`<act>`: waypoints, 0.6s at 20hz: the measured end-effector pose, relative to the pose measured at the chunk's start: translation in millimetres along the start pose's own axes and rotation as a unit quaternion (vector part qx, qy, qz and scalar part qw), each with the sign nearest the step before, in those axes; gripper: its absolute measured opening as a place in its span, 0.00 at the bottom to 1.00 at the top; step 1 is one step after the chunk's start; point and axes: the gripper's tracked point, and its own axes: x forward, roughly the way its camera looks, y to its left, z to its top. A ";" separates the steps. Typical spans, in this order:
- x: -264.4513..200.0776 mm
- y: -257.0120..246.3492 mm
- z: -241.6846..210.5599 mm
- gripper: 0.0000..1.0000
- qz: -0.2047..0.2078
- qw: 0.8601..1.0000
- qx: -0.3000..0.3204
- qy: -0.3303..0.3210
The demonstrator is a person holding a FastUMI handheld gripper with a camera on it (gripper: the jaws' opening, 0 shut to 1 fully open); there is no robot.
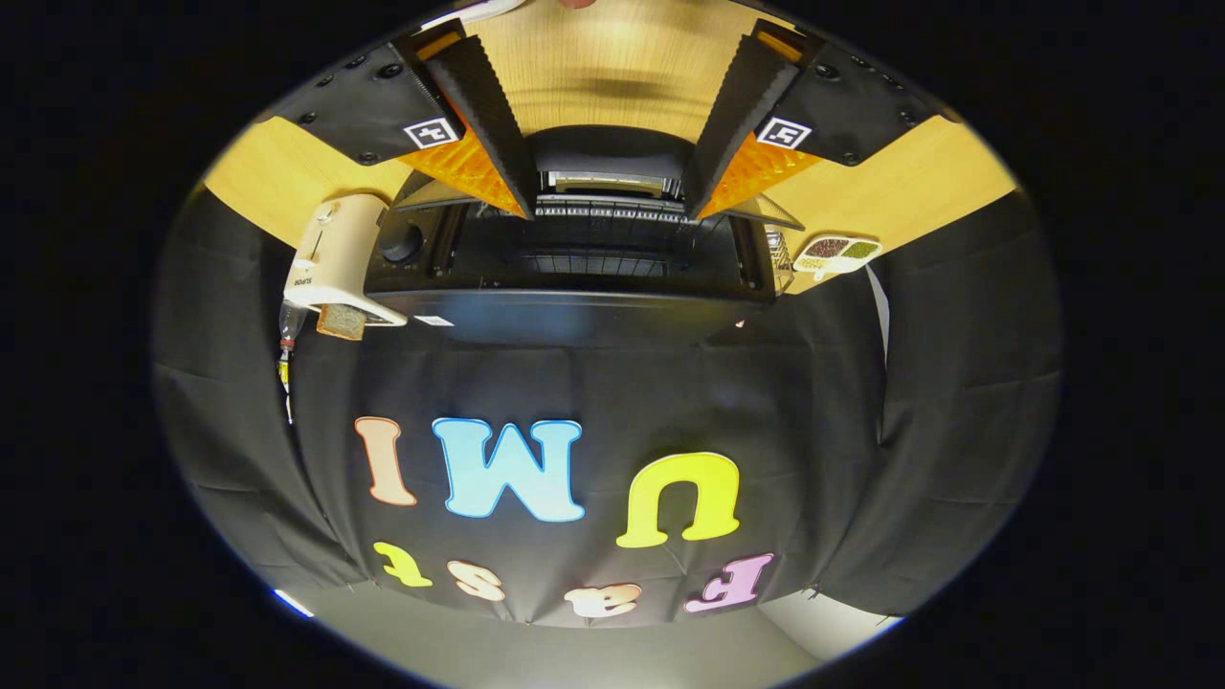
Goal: Open the toaster oven, put the food inside, and close the toaster oven door.
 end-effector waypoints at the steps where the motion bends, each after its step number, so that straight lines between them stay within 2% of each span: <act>1: -4.4 0.4 -5.3 0.97 -0.002 1.000 -0.002 0.001; 8: -28.0 3.9 -49.4 0.98 -0.018 0.999 -0.019 0.043; 12: -41.6 5.6 -77.7 0.98 -0.009 0.996 -0.020 0.088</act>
